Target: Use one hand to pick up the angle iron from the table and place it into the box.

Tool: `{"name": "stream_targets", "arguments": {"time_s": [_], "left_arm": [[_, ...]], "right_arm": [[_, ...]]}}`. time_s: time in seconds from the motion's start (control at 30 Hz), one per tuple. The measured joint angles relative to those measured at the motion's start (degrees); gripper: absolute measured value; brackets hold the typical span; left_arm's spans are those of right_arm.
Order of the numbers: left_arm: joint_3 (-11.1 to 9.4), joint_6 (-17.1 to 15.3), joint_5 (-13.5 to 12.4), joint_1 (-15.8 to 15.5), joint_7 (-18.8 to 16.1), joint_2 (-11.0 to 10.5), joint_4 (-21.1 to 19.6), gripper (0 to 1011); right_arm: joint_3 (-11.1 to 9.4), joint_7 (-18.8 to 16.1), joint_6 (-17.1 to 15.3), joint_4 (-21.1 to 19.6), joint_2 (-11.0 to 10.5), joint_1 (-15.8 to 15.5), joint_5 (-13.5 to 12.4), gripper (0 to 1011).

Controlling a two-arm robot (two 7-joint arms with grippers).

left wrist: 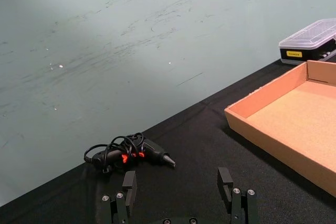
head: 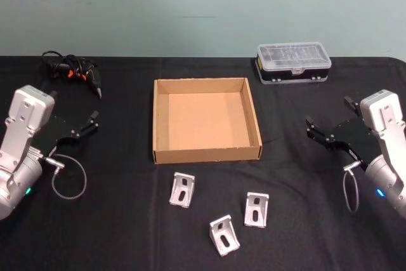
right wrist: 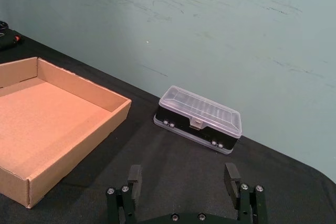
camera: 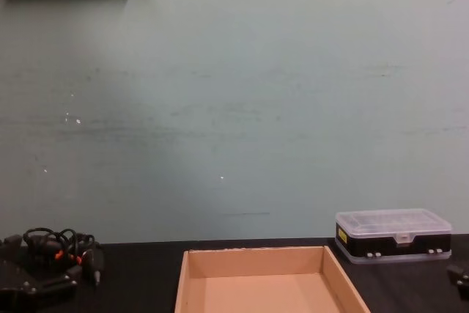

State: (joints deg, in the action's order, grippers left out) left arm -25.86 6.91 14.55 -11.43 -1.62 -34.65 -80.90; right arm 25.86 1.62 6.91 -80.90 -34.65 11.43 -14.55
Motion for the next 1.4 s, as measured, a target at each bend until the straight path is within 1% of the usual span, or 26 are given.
{"name": "stream_targets", "arguments": {"time_s": [1.4], "left_arm": [[0.0, 0.0, 0.0, 0.0, 0.0, 0.0, 0.0, 1011]], "right_arm": [[0.0, 0.0, 0.0, 0.0, 0.0, 0.0, 0.0, 1000]]}}
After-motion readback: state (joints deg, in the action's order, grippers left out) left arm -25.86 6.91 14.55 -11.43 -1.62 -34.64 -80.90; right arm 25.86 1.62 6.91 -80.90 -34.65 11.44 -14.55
